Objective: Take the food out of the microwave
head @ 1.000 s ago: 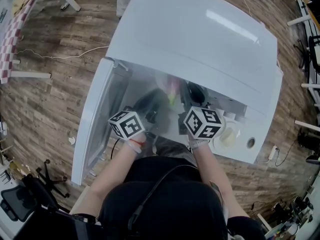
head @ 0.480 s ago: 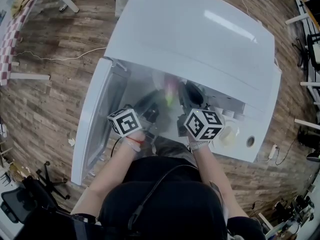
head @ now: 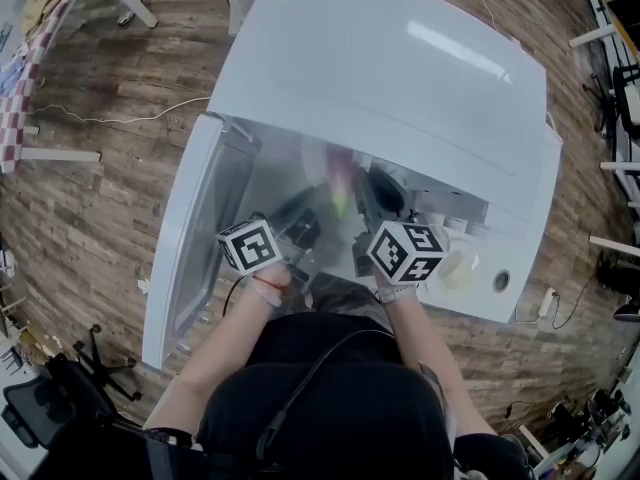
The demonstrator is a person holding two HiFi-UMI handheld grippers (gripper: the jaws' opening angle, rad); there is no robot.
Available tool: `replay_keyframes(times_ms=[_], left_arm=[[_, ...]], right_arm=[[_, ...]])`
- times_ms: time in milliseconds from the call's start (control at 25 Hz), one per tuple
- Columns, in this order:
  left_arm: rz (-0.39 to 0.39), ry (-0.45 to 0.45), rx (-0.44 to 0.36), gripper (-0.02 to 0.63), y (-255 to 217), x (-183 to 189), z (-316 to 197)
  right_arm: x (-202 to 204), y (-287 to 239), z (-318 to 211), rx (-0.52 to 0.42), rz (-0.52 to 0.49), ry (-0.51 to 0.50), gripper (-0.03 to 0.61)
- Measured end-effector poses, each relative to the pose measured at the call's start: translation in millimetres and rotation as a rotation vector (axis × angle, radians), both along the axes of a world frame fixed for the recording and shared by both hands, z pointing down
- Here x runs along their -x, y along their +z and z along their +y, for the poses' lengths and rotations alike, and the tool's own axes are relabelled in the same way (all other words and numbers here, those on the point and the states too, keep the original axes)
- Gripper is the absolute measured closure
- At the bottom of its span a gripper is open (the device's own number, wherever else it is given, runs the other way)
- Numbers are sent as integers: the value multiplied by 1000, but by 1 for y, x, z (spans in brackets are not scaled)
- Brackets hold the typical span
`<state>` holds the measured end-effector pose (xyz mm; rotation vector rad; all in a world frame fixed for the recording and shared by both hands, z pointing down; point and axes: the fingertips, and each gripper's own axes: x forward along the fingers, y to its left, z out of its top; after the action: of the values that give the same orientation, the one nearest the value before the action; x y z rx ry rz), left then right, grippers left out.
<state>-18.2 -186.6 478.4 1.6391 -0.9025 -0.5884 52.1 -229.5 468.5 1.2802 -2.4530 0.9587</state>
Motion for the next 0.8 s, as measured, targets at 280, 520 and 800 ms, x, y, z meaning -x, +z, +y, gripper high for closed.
replay_keyframes(times_ms=[280,520,800], left_arm=[[88,-8,39,565,3,0,10],[199,-59,81,574,6,2,20],[230,-60,77,577,2,4,24]], right_arm=[[-2,3,10,13,-1,-3,479],[2,3,15,13,-8,-13,479],[-5,-1,22,13,-7,40,479]])
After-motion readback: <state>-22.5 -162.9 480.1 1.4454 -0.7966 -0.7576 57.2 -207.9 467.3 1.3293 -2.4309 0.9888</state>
